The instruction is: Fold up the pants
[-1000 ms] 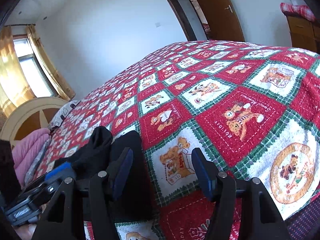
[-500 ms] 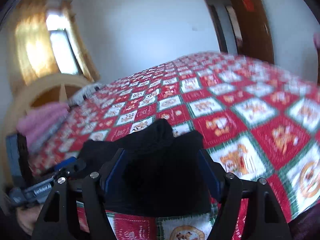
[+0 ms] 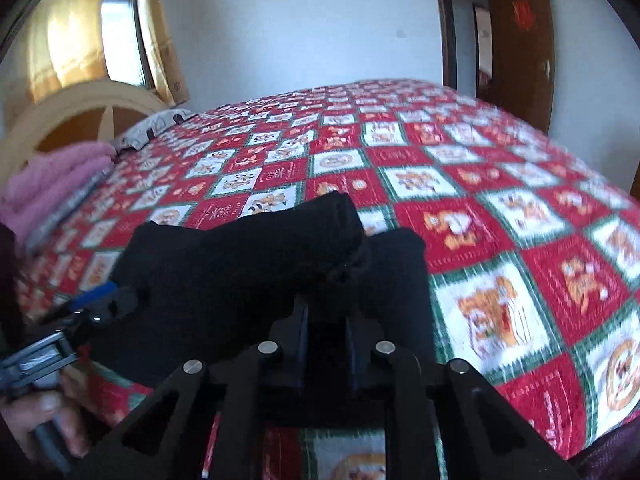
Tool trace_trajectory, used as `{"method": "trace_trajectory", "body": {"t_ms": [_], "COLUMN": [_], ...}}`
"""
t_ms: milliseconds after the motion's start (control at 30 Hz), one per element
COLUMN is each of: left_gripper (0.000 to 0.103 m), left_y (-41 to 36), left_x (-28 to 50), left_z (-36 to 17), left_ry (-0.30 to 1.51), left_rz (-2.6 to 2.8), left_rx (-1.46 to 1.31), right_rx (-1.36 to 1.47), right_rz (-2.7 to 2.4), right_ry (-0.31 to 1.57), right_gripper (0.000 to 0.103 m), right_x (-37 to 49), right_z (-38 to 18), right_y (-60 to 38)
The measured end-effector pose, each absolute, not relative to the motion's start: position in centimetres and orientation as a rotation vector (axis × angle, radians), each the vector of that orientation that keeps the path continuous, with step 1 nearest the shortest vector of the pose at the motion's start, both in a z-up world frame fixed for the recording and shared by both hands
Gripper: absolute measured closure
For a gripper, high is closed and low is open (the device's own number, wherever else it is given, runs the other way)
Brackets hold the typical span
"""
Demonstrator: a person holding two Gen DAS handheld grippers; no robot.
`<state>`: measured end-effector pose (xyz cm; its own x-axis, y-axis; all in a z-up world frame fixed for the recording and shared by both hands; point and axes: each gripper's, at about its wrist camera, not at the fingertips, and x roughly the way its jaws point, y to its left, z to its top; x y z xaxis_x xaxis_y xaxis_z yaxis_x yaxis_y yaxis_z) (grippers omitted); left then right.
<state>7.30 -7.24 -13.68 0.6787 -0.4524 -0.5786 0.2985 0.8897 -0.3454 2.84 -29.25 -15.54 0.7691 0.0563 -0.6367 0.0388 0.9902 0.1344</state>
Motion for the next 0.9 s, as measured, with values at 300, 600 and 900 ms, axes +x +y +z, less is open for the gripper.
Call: {"method": "trace_trajectory", "body": {"t_ms": [300,600,900], "left_gripper": [0.025,0.016,0.012], "left_y": [-6.2,-7.1,-7.4], "left_x": [7.8,7.6,7.5], "left_z": [-15.0,-15.2,-15.4], "left_ry": [0.745,0.73,0.725], "left_rz": [-0.417,-0.414,-0.406], "left_rx": [-0.272,-0.17,-0.154], "right_rx": [0.264,0.311,0.164], "right_rz": [0.023,0.005,-0.032], "right_ry": [0.782,0.772,0.477], "right_gripper": [0.088,0.07,0.045], "right_x": [1.1,0.5,-1.4], "right_z": [-18.1,-18.0,-12.1], "right_y": [-32.9,-33.7,-30.5]}}
